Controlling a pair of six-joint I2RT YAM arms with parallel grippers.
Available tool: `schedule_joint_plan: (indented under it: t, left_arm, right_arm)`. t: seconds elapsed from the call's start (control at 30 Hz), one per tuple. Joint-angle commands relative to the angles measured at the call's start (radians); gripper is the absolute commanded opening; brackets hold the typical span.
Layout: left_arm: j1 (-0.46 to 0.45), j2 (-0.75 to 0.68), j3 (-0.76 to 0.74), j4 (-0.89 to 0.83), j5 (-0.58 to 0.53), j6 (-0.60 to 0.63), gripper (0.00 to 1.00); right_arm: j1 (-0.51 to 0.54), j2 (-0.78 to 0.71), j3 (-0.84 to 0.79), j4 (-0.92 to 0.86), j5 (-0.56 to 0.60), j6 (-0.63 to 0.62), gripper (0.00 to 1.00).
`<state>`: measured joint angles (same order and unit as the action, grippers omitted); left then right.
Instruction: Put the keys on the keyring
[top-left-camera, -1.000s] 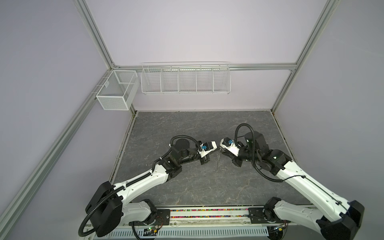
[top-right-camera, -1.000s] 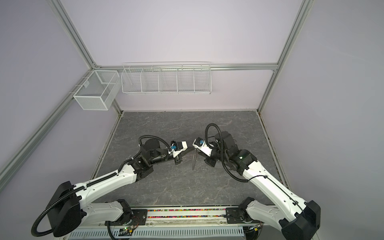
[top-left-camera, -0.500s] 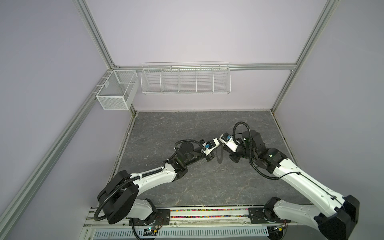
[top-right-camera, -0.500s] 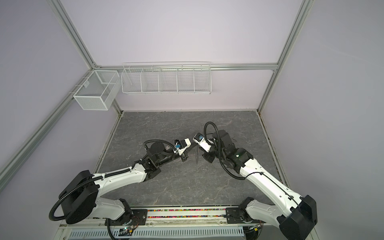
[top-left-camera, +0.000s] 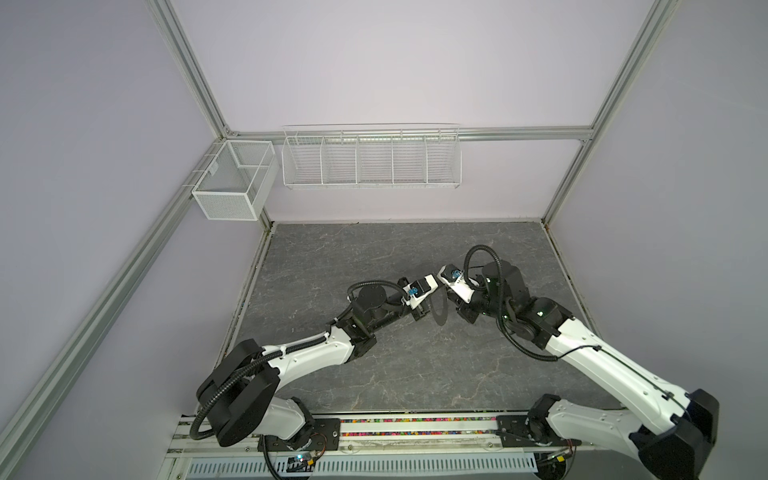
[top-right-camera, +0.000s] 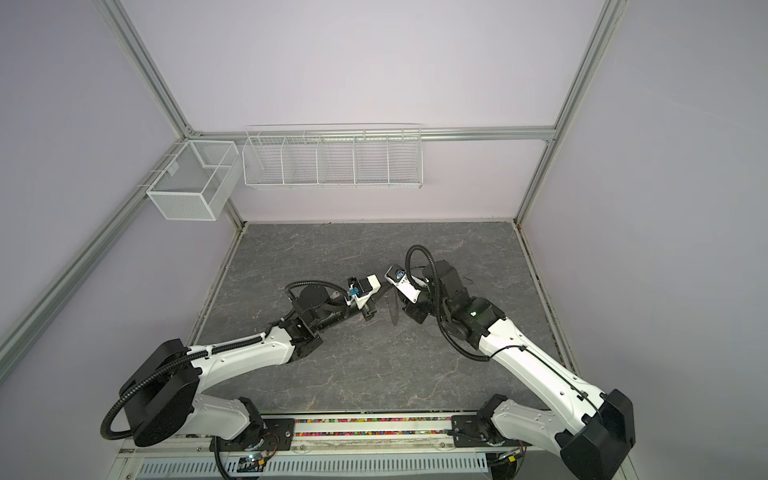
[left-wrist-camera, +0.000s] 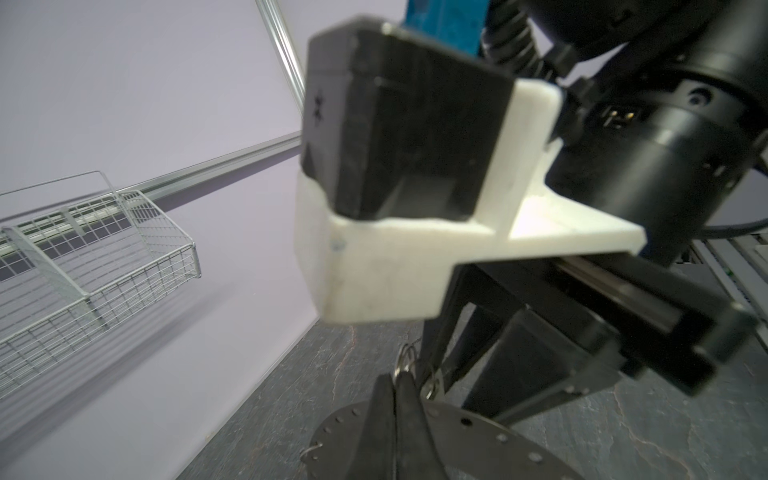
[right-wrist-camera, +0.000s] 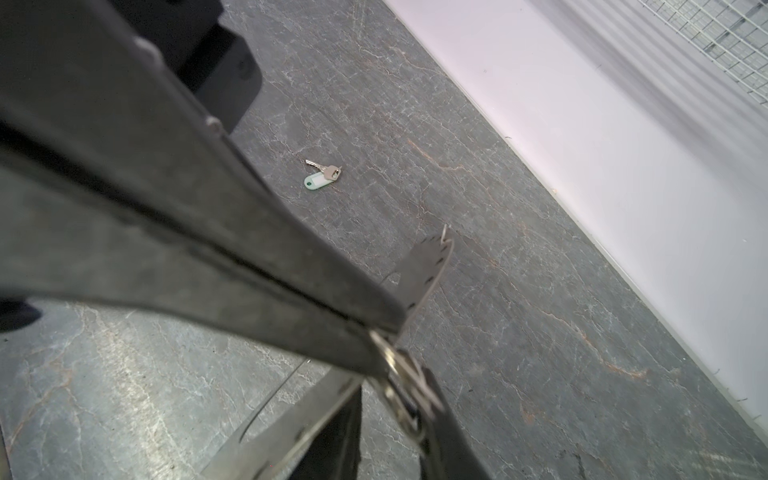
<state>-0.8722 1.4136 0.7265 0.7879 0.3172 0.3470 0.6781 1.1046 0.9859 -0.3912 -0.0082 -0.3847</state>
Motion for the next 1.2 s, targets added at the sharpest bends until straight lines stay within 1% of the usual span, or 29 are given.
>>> schedule_joint_plan:
  t: [0.0,0.03,0.07,0.13,0.17,0.27,0.33,0.37,0.53,0.73,0.97,1.17]
  left_arm:
    - [0.04,-0.022,0.01,0.022,0.157,-0.05,0.0]
    - [0.053,-0.025,0.012,0.017,0.205,-0.066,0.0]
    - [0.062,-0.03,0.013,0.016,0.236,-0.08,0.0]
    - [0.079,-0.036,0.022,-0.001,0.297,-0.097,0.0]
    - [0.085,-0.041,0.026,-0.016,0.313,-0.1,0.0]
    - [0.093,-0.053,0.042,-0.067,0.344,-0.088,0.0]
    - [0.093,-0.057,0.053,-0.098,0.363,-0.079,0.0]
    - [0.093,-0.06,0.058,-0.112,0.37,-0.076,0.0]
    - [0.094,-0.069,0.068,-0.137,0.374,-0.066,0.0]
    - [0.093,-0.08,0.077,-0.161,0.379,-0.07,0.0]
    - [0.094,-0.094,0.083,-0.223,0.383,-0.033,0.0]
    - [0.093,-0.098,0.102,-0.276,0.424,0.003,0.0]
  right_arm:
    - [-0.012,-0.075,-0.019,-0.017,-0.027,-0.07,0.31]
    - [-0.019,-0.095,-0.02,-0.028,-0.059,-0.085,0.31]
    - [-0.029,-0.118,-0.023,-0.04,-0.104,-0.104,0.31]
    - [-0.04,-0.161,-0.034,-0.055,-0.157,-0.124,0.31]
    - [-0.044,-0.177,-0.038,-0.063,-0.166,-0.132,0.31]
    - [-0.051,-0.201,-0.031,-0.072,-0.145,-0.131,0.29]
    - [-0.051,-0.197,-0.012,-0.092,-0.175,-0.129,0.28]
    - [-0.051,-0.195,-0.004,-0.095,-0.197,-0.128,0.27]
    - [-0.051,-0.17,0.015,-0.096,-0.232,-0.121,0.25]
    - [-0.048,-0.157,0.008,-0.065,-0.25,-0.118,0.23]
    - [-0.051,-0.166,0.012,-0.047,-0.238,-0.109,0.25]
    - [-0.051,-0.144,0.03,-0.059,-0.305,-0.085,0.24]
